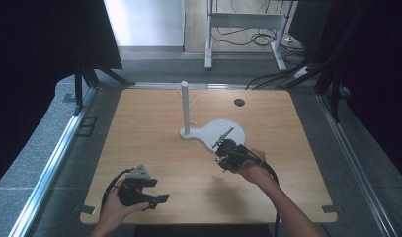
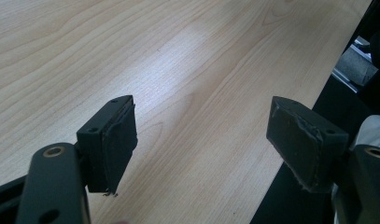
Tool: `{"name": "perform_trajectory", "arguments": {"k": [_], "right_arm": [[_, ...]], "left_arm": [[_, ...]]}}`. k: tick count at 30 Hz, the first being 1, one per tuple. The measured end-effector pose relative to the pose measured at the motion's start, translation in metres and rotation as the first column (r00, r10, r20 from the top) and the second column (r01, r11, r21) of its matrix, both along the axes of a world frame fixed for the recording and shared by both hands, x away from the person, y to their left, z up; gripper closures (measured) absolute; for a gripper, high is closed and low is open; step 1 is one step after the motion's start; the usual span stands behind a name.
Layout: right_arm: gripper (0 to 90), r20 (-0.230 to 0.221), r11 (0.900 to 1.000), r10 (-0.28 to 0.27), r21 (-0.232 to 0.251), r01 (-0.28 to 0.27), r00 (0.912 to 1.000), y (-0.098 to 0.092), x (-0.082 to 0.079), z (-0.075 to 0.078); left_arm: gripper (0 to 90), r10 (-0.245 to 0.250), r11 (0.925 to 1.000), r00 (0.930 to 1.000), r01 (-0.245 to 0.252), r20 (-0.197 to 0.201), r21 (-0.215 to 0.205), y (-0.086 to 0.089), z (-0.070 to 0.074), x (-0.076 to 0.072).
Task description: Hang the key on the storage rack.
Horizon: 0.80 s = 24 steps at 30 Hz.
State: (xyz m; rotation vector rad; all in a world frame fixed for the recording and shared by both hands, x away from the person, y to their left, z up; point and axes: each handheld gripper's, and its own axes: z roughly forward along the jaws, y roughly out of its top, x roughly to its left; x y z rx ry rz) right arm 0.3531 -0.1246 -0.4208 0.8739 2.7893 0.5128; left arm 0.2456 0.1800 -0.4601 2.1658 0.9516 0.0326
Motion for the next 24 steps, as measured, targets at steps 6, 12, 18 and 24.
{"name": "perform_trajectory", "arguments": {"k": [6,12,18,24], "right_arm": [[84.8,0.009,1.000,-0.010,0.008,0.010,0.9999,0.001,0.007,0.003],[84.8,0.019,0.999,-0.021,0.027,0.021,0.9996,0.002,0.013,0.009],[84.7,0.026,0.998,-0.033,0.047,0.032,0.9991,0.001,0.018,0.015],[84.7,0.027,0.997,-0.049,0.055,0.048,0.9984,0.000,0.024,0.018]], "left_arm": [[24.9,0.000,1.0000,1.0000,0.000,0.000,-0.001,0.000,0.000,0.000],[24.8,-0.002,1.0000,1.0000,0.002,-0.002,0.001,0.000,0.000,0.000],[24.8,-0.005,1.0000,1.0000,0.005,-0.001,-0.001,-0.001,0.000,0.000],[24.8,-0.006,1.0000,1.0000,0.006,-0.003,0.003,-0.001,0.000,0.000]]}}
